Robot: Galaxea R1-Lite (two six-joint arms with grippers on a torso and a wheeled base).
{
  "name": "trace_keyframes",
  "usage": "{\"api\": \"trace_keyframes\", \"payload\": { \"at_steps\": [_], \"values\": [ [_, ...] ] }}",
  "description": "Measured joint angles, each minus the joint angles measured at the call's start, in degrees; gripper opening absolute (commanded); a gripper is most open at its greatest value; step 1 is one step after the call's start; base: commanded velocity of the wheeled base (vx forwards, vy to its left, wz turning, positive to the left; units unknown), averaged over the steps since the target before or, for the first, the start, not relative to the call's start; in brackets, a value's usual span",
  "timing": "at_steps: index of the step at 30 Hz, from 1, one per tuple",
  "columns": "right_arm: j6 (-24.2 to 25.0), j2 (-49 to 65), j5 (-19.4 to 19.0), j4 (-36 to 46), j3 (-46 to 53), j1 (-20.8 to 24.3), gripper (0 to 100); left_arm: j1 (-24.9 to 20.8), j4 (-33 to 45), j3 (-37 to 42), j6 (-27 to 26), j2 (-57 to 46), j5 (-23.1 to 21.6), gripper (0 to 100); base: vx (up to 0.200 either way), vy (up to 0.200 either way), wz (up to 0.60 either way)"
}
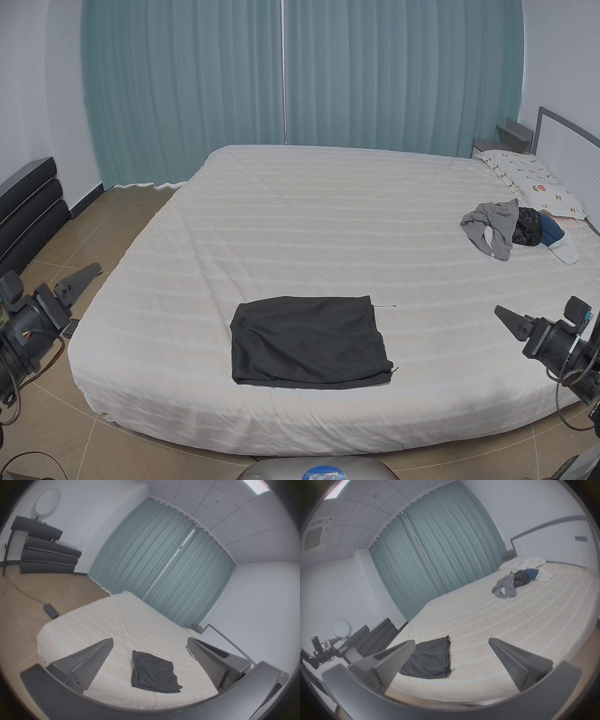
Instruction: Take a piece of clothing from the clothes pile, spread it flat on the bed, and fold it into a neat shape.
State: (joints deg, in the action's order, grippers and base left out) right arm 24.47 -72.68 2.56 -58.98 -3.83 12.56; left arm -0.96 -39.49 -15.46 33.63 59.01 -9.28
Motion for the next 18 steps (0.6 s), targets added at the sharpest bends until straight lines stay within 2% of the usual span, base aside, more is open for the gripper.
{"api": "trace_keyframes", "payload": {
  "at_steps": [8,10,12,18],
  "values": [
    [-7.1,21.8,0.7,19.7,0.9,-1.8,100,0.2,13.0,0.8,-6.5,-18.4,0.2,100,0.000,0.000,0.00],
    [-10.3,31.3,0.5,29.1,1.0,-2.8,100,0.3,20.6,0.2,-9.1,-26.3,0.2,100,0.000,0.000,0.00],
    [-12.0,36.9,0.1,35.3,0.7,-3.4,100,0.2,24.6,-0.2,-10.7,-30.8,0.2,100,0.000,0.000,0.00],
    [-16.8,52.2,-1.2,57.2,-2.3,-6.1,100,0.2,32.2,-1.3,-15.7,-43.0,0.2,100,0.000,0.000,0.00]
  ]
}}
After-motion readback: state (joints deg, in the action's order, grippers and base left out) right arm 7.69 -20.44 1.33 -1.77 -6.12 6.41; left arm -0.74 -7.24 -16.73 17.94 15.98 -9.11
